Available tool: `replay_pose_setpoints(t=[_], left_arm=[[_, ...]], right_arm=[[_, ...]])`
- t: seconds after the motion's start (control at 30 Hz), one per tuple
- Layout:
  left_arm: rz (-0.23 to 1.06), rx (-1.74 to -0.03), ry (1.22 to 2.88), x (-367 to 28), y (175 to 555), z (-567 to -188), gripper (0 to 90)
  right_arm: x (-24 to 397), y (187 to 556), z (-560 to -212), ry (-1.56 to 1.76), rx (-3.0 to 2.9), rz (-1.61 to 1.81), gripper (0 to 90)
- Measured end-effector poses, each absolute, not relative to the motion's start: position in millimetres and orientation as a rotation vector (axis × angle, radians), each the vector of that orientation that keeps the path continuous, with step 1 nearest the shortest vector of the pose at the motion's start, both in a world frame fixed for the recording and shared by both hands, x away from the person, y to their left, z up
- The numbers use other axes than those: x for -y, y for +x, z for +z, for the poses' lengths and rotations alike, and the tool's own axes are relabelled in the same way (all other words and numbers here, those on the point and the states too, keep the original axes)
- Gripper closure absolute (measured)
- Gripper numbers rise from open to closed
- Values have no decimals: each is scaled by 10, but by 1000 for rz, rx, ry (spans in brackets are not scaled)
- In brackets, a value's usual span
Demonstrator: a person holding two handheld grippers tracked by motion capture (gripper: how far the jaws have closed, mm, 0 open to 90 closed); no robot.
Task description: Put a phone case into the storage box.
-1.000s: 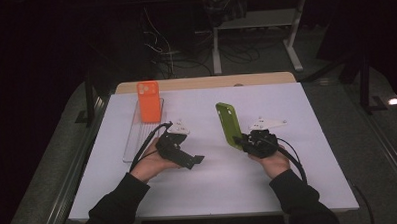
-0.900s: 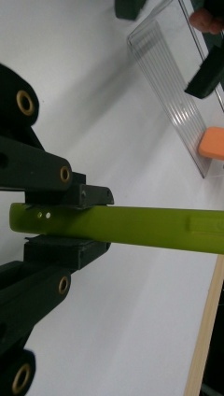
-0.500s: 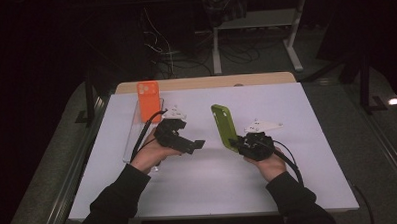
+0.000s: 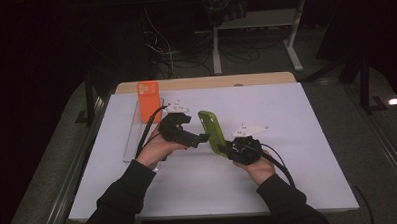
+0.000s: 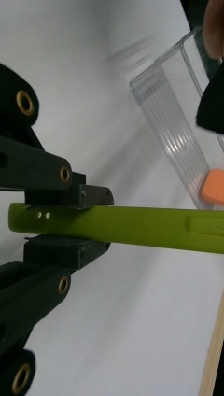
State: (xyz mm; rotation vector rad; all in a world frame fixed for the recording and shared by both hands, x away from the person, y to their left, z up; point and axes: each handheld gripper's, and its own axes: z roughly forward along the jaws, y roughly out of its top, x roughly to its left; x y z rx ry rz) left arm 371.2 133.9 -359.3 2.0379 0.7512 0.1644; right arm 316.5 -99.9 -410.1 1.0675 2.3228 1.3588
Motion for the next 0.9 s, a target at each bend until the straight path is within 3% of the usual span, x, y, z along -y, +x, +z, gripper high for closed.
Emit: replay_pose_setpoints(t=[0.47,0.9], left_arm=[[151,-697,2026,-1259,3731,-3670,0],[132,-764,1996,-1231,3727,-3728,0]], right_arm=[[871,3143,-4112,1046,-2341,1421,758],[760,3130,-4158,1032,-2374,1387,758]])
